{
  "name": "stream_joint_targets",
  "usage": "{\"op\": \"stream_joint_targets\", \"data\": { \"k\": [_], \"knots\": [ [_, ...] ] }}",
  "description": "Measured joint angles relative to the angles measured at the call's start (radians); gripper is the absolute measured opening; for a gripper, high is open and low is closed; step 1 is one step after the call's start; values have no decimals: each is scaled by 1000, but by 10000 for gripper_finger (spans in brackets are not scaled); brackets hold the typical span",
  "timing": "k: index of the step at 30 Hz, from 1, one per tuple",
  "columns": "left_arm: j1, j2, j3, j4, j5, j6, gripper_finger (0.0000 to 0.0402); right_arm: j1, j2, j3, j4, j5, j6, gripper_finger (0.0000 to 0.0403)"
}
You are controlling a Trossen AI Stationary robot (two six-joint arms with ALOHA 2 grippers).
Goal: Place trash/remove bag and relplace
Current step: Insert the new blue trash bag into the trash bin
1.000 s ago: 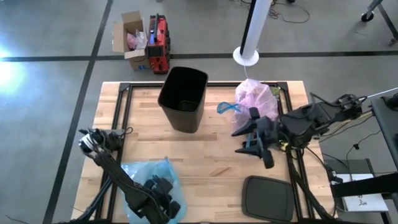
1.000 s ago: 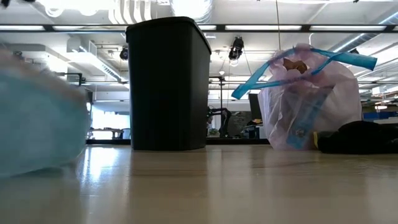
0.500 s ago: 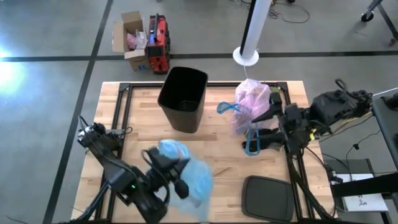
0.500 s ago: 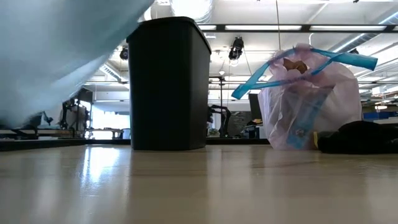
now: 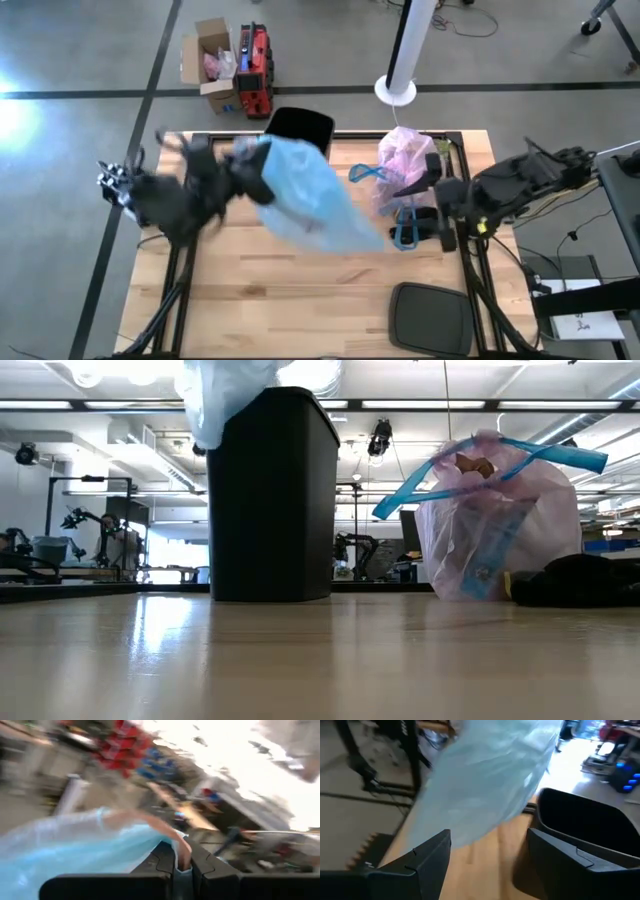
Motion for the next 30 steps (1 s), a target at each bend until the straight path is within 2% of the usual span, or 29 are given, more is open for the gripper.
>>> {"op": "stream_joint_targets", "data": {
  "k": [5, 8, 13, 16, 18, 21, 24, 27, 30],
  "knots": [
    [135, -36, -10, 263, 315, 207, 1, 0, 55, -2, 101, 12, -36, 236],
    [190, -42, -1, 395, 441, 340, 2, -1, 73, -2, 207, 38, -69, 232],
    [239, -31, 42, 442, 519, 385, 1, -19, 94, -2, 320, 332, -138, 236],
    [256, -20, 45, 441, 525, 383, 2, -70, 108, -2, 362, 408, -172, 241],
    [268, -13, 44, 442, 574, 374, 1, -114, 116, -2, 378, 377, -151, 242],
    [286, -5, 43, 443, 686, 351, 1, -200, 148, -1, 392, 275, -72, 236],
    [295, -6, 43, 408, 757, 337, 3, -289, 199, -1, 388, 183, 0, 221],
    [295, -25, 43, 315, 767, 298, 4, -364, 249, -1, 389, 139, 37, 192],
    [295, -55, 43, 218, 768, 276, 4, -406, 291, -1, 423, 69, 51, 140]
  ]
}}
